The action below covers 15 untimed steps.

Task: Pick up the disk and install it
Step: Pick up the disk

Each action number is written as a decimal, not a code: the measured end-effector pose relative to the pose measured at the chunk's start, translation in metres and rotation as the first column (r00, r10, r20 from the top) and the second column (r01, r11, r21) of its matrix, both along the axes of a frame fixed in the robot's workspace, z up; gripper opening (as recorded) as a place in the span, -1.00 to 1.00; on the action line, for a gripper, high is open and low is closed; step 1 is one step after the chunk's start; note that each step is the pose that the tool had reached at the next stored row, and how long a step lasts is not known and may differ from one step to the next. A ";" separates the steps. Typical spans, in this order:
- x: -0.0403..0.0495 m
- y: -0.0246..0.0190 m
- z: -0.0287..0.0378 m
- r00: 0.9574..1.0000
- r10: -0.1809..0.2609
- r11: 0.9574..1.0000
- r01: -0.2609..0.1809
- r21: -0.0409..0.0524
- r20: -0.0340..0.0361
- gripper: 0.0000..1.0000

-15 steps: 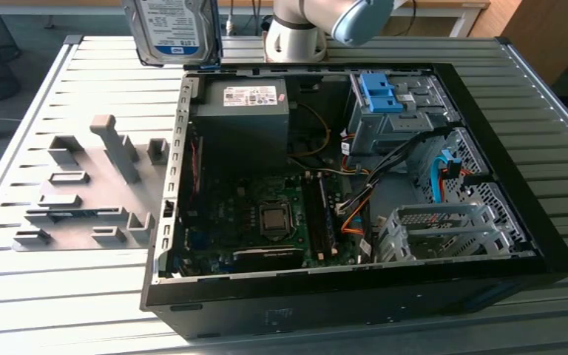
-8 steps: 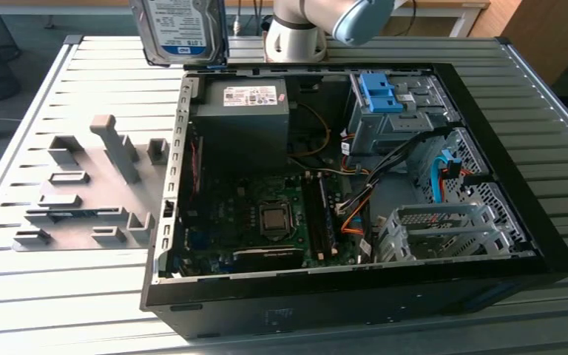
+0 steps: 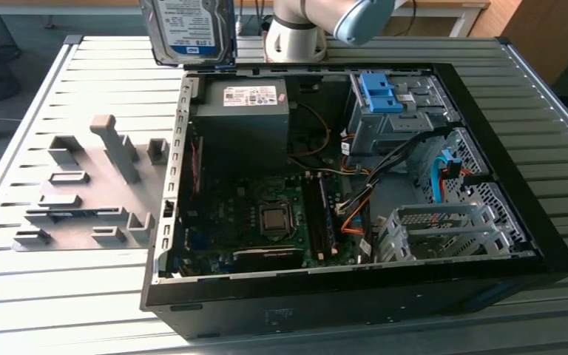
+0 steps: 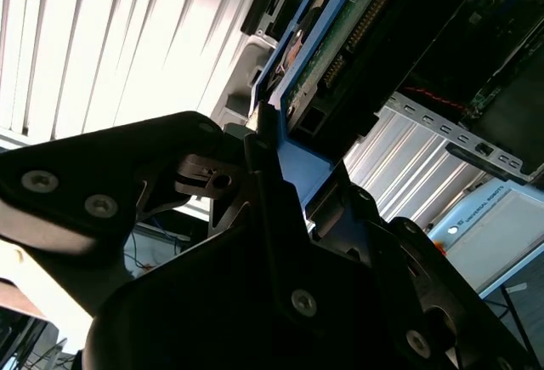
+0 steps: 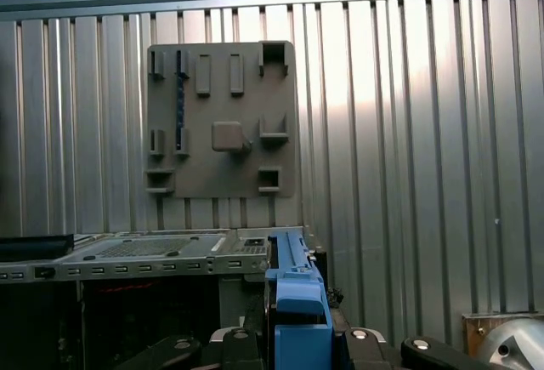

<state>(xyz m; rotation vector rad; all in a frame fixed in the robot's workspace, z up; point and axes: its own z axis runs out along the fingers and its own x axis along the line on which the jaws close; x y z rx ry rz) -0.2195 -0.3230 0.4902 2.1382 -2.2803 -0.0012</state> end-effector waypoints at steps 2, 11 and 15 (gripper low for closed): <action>0.0035 0.0000 0.0000 1.000 0.000 1.000 0.000 0.000 0.000 -0.27; 0.0141 -0.0009 0.0000 1.000 0.000 1.000 0.000 0.000 0.000 -0.27; 0.0143 -0.0085 0.0000 1.000 0.000 1.000 0.000 -0.001 0.000 -0.27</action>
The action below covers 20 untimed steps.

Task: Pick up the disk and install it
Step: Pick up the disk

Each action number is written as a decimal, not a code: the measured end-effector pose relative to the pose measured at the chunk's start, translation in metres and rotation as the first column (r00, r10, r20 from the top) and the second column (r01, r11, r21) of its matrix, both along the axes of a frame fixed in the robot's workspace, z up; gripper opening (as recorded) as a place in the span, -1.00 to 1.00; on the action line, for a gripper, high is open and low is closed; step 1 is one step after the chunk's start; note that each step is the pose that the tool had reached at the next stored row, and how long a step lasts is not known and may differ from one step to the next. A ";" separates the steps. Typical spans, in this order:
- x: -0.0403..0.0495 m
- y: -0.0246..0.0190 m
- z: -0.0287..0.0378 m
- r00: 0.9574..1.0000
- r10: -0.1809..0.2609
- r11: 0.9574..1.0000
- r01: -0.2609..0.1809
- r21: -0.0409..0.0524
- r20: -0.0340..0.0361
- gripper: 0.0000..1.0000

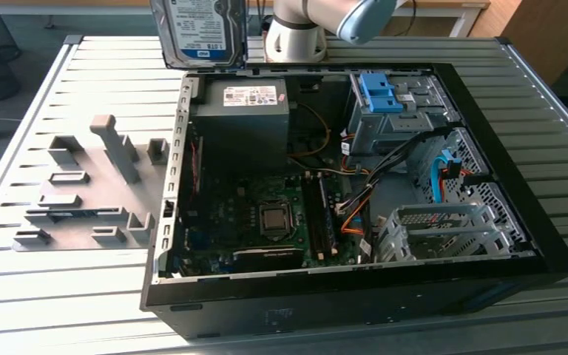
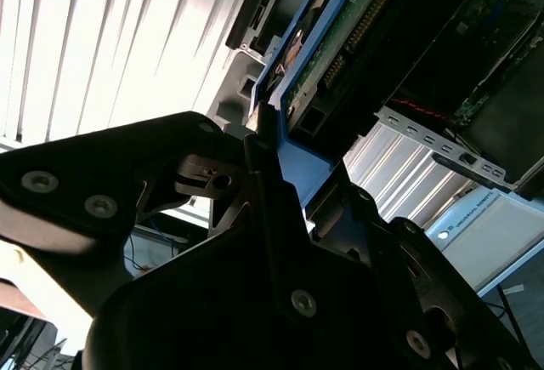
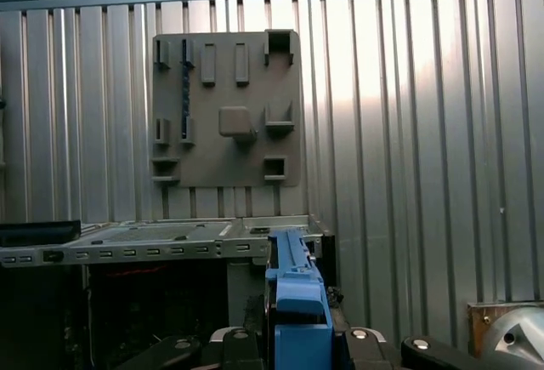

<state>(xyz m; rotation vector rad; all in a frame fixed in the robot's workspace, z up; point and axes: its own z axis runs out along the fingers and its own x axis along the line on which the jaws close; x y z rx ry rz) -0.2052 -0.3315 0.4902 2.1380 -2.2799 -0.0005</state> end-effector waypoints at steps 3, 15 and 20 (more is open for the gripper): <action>0.0003 -0.0049 0.0000 1.000 0.000 1.000 0.000 0.000 0.000 -0.27; 0.0173 -0.0063 0.0000 1.000 0.000 1.000 0.000 0.000 0.000 -0.27; 0.0345 -0.0064 0.0000 1.000 0.000 1.000 0.000 0.000 0.000 -0.27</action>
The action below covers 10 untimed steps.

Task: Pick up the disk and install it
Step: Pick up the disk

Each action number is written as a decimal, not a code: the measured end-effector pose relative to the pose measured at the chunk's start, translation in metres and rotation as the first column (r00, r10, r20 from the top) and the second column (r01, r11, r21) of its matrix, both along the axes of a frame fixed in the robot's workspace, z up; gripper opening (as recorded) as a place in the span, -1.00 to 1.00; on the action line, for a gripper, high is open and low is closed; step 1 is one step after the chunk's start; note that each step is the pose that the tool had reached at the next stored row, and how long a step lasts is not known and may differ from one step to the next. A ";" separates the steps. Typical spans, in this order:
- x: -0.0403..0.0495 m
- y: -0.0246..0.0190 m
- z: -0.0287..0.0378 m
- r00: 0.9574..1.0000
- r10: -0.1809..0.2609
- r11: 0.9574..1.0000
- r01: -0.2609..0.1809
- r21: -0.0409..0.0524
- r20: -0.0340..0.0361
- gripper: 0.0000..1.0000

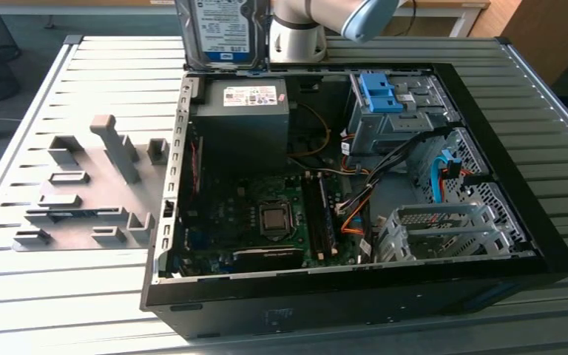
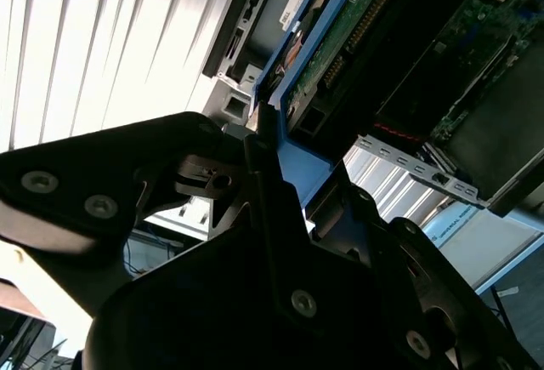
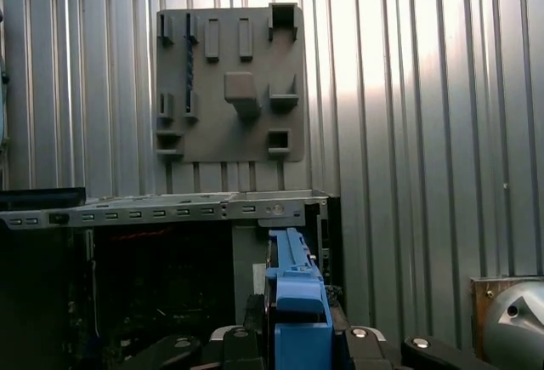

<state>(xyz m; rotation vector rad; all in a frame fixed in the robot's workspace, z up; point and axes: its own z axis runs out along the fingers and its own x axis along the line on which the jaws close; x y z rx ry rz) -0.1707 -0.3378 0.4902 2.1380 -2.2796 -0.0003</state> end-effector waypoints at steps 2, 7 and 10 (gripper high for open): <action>0.0094 0.0000 0.0001 1.000 0.000 1.000 0.000 0.000 0.000 -0.27; 0.0319 0.0000 0.0001 1.000 0.000 1.000 0.000 0.000 -0.001 -0.27; 0.0376 0.0000 0.0001 1.000 0.000 1.000 0.000 0.000 -0.002 -0.27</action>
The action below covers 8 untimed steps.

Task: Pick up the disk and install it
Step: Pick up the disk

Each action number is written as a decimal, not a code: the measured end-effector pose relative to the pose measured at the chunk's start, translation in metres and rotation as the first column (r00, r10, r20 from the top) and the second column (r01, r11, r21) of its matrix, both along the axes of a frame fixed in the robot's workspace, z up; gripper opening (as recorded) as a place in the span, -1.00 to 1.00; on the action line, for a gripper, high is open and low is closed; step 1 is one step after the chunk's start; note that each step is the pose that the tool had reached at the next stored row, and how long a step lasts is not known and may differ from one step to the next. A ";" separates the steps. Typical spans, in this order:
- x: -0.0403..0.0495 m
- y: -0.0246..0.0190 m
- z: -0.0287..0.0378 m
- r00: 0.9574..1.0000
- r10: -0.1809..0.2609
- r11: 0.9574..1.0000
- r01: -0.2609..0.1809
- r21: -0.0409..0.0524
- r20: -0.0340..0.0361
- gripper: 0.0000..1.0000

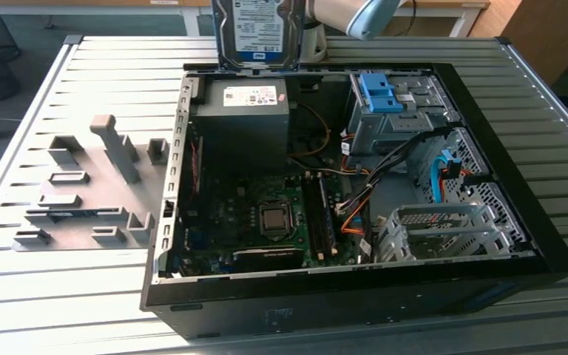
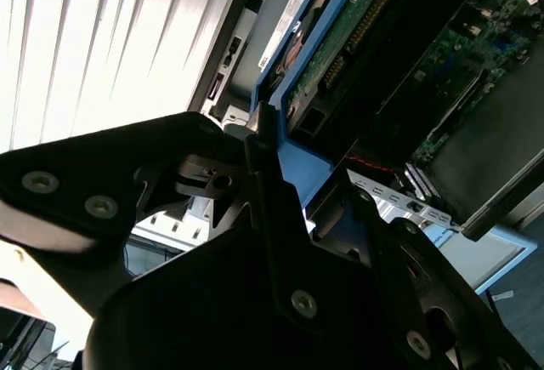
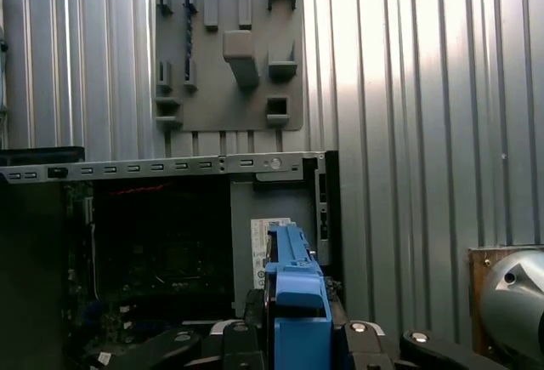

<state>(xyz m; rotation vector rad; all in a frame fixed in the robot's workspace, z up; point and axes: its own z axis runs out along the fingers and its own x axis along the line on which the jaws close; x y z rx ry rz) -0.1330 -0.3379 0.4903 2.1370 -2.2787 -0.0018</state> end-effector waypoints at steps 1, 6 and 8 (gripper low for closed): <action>0.0000 -0.0004 -0.0001 1.000 0.000 1.000 0.000 0.000 0.000 -0.27; 0.0002 -0.0123 -0.0002 1.000 0.000 1.000 0.000 0.000 0.000 -0.27; 0.0002 -0.0202 -0.0004 1.000 0.000 1.000 0.000 0.000 0.000 -0.27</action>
